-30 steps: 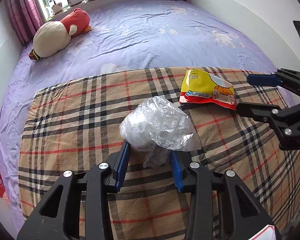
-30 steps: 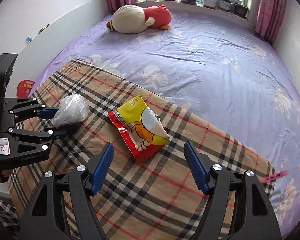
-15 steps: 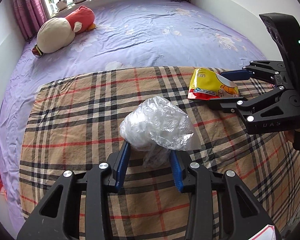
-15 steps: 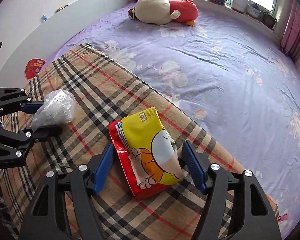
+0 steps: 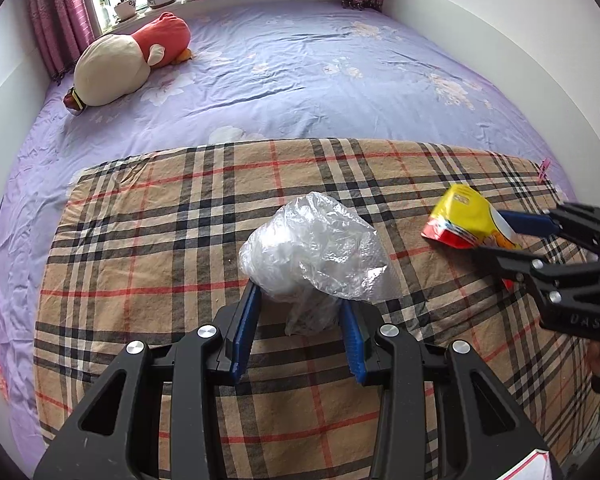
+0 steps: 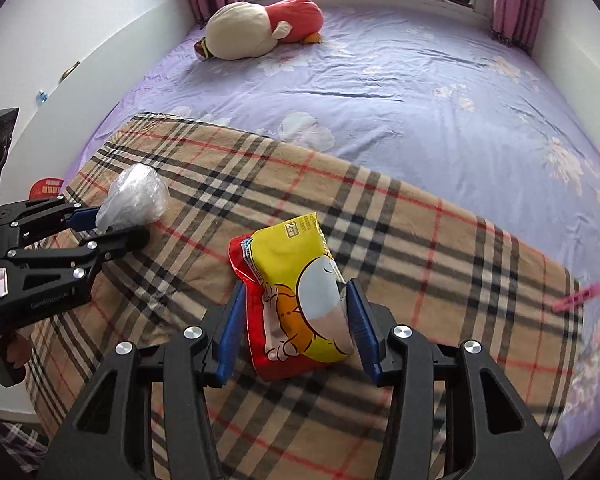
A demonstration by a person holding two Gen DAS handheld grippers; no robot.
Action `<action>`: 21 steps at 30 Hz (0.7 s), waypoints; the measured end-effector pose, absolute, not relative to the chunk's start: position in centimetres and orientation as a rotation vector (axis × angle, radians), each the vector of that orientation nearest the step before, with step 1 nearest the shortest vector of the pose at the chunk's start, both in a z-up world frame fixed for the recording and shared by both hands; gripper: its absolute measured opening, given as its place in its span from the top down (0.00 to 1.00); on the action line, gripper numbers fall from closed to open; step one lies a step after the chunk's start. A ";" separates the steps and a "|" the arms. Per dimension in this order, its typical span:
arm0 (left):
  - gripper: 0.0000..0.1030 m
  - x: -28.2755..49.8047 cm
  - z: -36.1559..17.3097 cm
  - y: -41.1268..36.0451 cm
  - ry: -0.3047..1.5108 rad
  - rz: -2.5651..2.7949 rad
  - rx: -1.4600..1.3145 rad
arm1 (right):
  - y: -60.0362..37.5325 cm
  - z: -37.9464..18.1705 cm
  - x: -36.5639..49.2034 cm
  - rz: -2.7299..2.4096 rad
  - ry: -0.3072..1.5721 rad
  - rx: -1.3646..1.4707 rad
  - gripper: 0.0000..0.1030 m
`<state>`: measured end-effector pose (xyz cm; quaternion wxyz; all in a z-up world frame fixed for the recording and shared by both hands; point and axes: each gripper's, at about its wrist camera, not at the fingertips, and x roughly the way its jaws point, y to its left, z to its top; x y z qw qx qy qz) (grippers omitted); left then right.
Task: Collect trash
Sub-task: 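Close the right tool on the yellow-and-red snack bag and lift it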
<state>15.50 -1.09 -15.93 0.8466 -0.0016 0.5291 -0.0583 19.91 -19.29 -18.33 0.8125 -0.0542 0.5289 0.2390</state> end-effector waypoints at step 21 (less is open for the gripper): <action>0.47 17.4 -16.4 -1.5 1.092 -0.083 0.039 | -19.4 -18.9 16.9 0.426 1.043 -0.138 0.36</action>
